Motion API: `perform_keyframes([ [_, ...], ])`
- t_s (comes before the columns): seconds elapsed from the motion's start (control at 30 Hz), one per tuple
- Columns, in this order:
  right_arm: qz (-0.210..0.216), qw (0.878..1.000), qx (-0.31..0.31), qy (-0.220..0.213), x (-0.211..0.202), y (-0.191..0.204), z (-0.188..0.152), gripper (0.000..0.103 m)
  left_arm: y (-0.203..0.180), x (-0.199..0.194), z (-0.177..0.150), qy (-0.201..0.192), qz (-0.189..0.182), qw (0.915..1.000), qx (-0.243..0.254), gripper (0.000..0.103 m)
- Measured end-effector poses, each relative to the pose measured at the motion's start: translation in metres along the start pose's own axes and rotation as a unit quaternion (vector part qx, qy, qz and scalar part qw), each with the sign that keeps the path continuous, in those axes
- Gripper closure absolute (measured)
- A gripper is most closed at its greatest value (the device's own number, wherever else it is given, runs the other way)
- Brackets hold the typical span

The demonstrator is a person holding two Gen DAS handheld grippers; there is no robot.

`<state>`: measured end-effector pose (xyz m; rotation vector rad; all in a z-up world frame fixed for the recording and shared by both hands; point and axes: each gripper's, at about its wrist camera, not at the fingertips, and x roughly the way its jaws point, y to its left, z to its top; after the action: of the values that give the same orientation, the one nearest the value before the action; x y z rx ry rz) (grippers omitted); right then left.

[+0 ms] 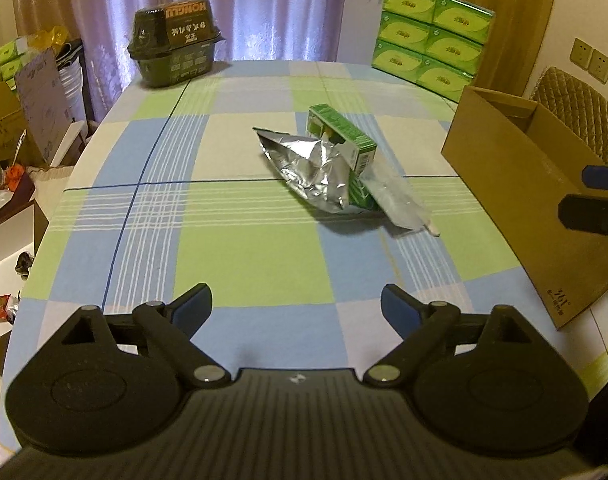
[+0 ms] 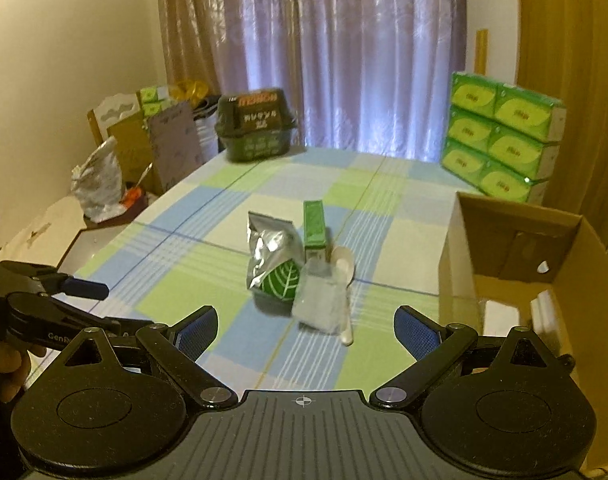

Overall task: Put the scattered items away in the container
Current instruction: 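Return both tools to the table toward the foil bag and plastic tray, then grasp the clear plastic tray with the right tool while the left tool grasps the silver foil bag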

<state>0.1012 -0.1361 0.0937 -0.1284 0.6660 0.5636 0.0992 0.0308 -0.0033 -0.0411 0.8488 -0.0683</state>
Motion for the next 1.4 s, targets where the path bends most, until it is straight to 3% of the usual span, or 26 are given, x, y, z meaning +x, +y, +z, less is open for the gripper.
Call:
perform_keyframes([
  [0.5, 0.003, 0.999, 0.017, 0.052, 0.067, -0.008, -0.003, 0.004, 0.016, 0.048, 0.020, 0.004, -0.013, 0.9996, 0.025, 0.011],
  [0.8, -0.010, 0.998, 0.028, 0.062, 0.109, -0.019, -0.002, 0.004, 0.024, 0.094, 0.047, -0.017, -0.022, 0.9974, 0.066, 0.011],
  [1.03, -0.011, 0.996, 0.048, 0.069, 0.141, -0.028, 0.000, 0.004, 0.025, 0.117, 0.056, -0.004, -0.047, 0.9939, 0.100, 0.011],
  [1.27, -0.004, 0.993, 0.097, 0.068, 0.167, -0.041, 0.006, 0.004, 0.028, 0.123, 0.058, 0.003, -0.059, 0.9940, 0.092, 0.011],
  [1.3, -0.004, 0.993, 0.098, 0.068, 0.169, -0.041, 0.008, 0.005, 0.028, 0.124, 0.058, 0.003, -0.058, 0.9940, 0.092, 0.011],
  [1.37, -0.001, 0.992, 0.100, 0.072, 0.174, -0.044, 0.011, 0.020, 0.029, 0.125, 0.059, 0.003, -0.058, 0.9943, 0.090, 0.011],
  [1.4, -0.001, 0.992, 0.103, 0.075, 0.177, -0.045, 0.012, 0.020, 0.029, 0.125, 0.059, 0.004, -0.058, 0.9944, 0.088, 0.011],
])
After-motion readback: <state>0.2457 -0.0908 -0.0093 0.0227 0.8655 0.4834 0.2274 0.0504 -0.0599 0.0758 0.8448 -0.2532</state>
